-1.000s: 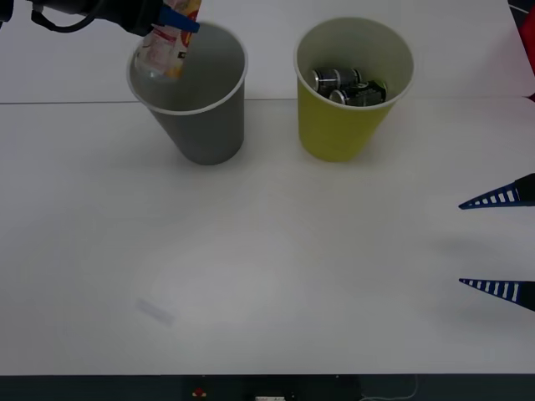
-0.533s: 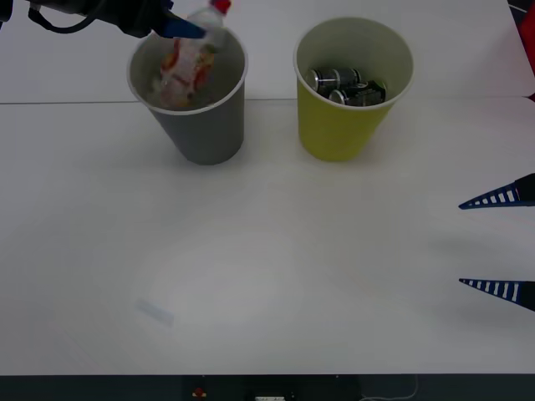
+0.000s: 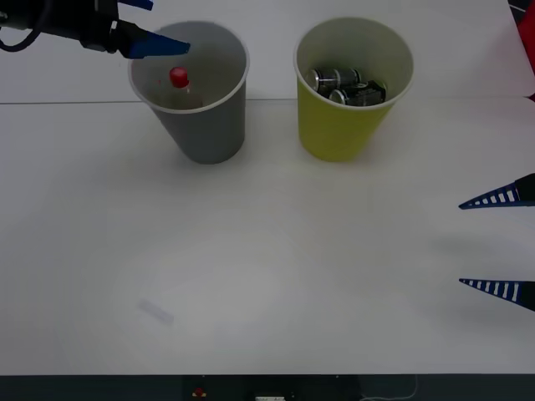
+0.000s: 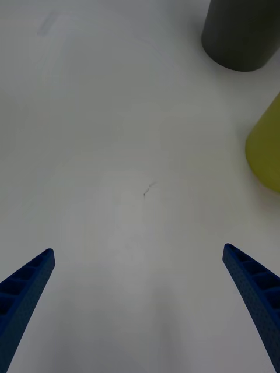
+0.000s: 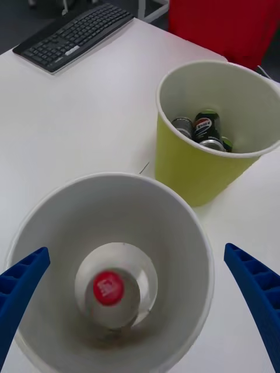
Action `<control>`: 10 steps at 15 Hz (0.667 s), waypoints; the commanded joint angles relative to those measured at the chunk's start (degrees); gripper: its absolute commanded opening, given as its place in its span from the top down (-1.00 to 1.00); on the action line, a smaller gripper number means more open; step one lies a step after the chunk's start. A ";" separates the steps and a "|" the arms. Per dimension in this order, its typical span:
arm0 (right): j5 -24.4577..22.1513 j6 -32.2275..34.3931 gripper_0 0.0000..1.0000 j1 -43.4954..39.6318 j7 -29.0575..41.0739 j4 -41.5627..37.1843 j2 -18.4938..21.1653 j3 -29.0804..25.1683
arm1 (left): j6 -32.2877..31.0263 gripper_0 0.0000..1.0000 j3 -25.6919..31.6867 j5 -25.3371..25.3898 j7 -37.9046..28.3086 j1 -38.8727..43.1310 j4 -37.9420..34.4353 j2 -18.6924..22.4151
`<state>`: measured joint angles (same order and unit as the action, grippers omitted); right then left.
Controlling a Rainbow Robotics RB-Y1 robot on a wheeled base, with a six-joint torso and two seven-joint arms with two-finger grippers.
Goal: Put the can into the green bin and the plastic bottle into the gray bin
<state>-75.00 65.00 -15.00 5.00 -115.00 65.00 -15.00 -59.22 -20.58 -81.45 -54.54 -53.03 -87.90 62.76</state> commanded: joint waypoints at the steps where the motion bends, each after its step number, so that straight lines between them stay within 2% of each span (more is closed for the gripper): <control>1: 0.00 0.00 -1.00 0.00 0.00 0.00 0.00 0.00 | -0.02 -1.00 7.22 6.30 10.42 9.96 -3.24 2.19; 5: 0.00 0.00 -1.00 0.00 0.00 0.00 0.00 0.00 | -0.02 -1.00 18.73 12.28 25.27 26.48 -8.69 3.51; 10: 0.00 0.00 -1.00 0.00 0.00 0.00 0.00 0.00 | -0.02 -1.00 31.74 17.81 38.98 48.37 -16.25 3.51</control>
<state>-75.00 65.00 -15.00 5.00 -115.00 65.00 -15.00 -59.23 9.67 -64.61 -17.78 -7.45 -103.33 66.27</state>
